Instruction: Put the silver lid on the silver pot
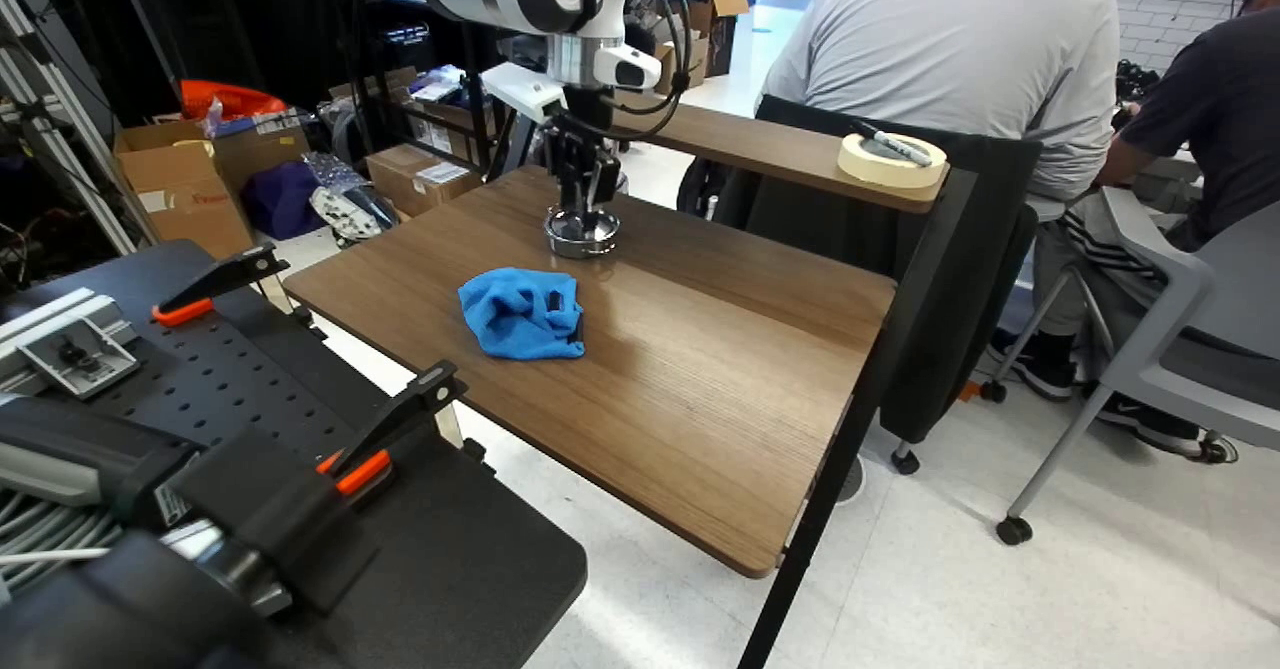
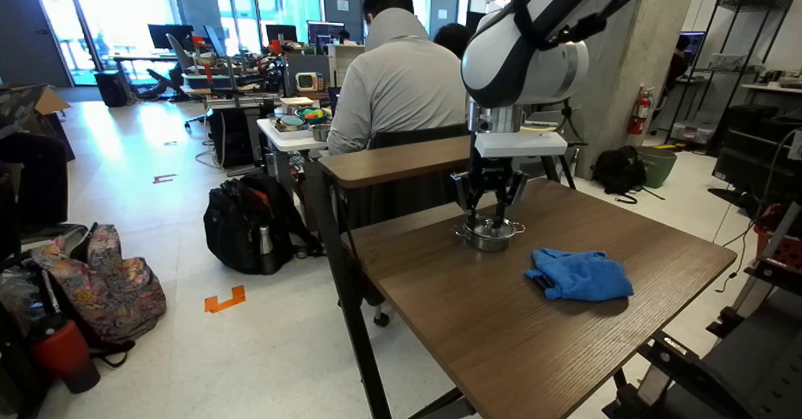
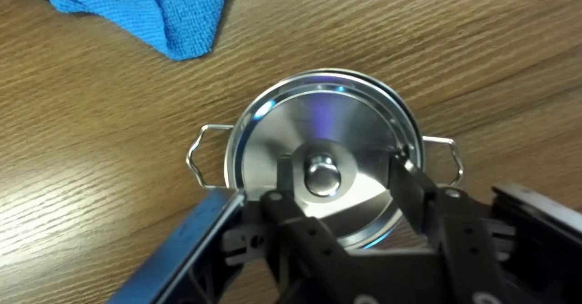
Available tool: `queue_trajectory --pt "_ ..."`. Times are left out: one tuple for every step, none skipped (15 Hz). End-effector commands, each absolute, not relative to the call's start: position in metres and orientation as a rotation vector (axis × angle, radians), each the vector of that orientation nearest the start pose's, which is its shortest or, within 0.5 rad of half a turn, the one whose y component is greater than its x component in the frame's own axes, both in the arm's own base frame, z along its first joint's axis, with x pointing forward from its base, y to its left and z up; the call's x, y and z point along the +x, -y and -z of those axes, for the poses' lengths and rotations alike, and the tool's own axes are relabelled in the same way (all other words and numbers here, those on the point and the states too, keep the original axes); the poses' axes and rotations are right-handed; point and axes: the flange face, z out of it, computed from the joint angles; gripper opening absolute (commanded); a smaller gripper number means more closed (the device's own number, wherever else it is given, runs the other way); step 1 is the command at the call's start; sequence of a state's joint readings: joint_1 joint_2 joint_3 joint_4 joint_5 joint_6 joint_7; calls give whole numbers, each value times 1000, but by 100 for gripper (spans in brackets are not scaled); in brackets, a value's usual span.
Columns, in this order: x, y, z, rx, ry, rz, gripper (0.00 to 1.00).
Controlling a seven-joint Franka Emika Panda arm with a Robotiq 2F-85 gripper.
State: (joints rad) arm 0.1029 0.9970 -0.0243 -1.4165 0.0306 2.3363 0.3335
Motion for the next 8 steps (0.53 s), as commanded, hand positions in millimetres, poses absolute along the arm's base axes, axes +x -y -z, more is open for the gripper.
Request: queue_trajectory --pt "706 -61 -85 -3134 -435 -174 89" --pt "705 -61 -86 -3134 -436 -171 97" --pt "704 -62 -89 -3131 -435 -170 100" --pt "704 -62 -93 -3130 -436 -162 100" --pt "703 -62 -97 -3131 -436 -156 100" --pt "701 -63 -102 -3130 -434 -149 100" --pt "699 -64 -109 -3130 -433 -137 100" --pt "697 -65 -116 -3135 -426 -143 100"
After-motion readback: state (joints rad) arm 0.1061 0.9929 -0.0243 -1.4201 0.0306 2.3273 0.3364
